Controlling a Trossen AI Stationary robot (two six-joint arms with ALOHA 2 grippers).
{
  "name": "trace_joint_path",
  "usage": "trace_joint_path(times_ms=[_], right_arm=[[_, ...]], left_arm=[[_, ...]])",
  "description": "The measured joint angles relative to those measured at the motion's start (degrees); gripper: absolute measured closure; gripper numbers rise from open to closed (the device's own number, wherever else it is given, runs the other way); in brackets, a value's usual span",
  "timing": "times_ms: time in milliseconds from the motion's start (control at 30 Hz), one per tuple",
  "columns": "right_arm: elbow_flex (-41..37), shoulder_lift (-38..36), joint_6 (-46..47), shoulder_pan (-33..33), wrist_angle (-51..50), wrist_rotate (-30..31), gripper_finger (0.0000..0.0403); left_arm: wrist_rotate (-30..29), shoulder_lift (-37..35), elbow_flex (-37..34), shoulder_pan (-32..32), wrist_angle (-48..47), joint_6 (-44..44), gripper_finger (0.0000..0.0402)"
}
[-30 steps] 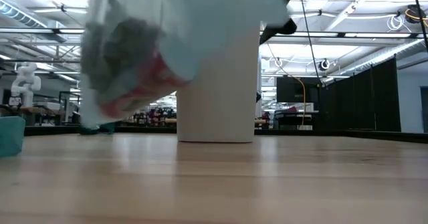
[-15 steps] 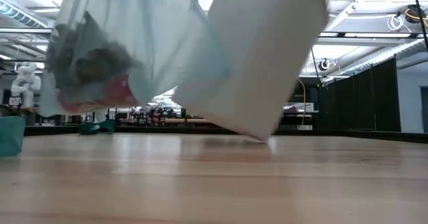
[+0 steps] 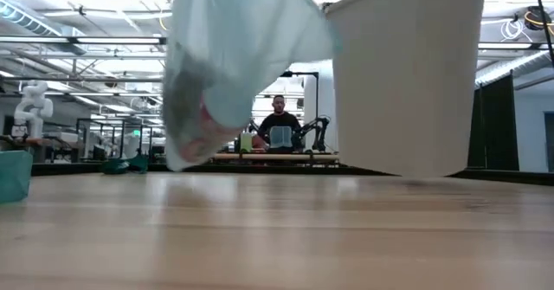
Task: Place trash/remove bag and relplace
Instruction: Remove the blue trash bag from the white trash bin
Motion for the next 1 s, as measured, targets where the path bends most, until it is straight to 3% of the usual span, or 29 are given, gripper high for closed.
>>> trace_joint_path(times_ms=[267,500,733,867,1000], right_arm=[[0.0,-0.2,0.2,1.0,0.3,-1.2,0.0403],[0.0,-0.2,0.0,1.6,0.3,-0.9,0.0403],[0.0,-0.2,-0.4,1.6,1.9,-1.0,0.0403],[0.0,-0.2,-0.7,1.6,3.1,-1.0,0.0403],[0.0,-0.2,-0.7,1.6,3.5,-1.0,0.0403]], left_arm=[[0.0,2.4,0.0,10.6,-1.0,-1.7,0.0402],[-0.1,0.4,0.0,21.4,-16.2,1.4,0.0402],[-0.1,-2.7,0.0,26.1,-30.5,5.4,0.0402],[-7.6,-5.6,0.0,27.1,-33.4,5.0,0.0402],[-21.0,-8.7,0.0,27.3,-37.6,4.3,0.0402]])
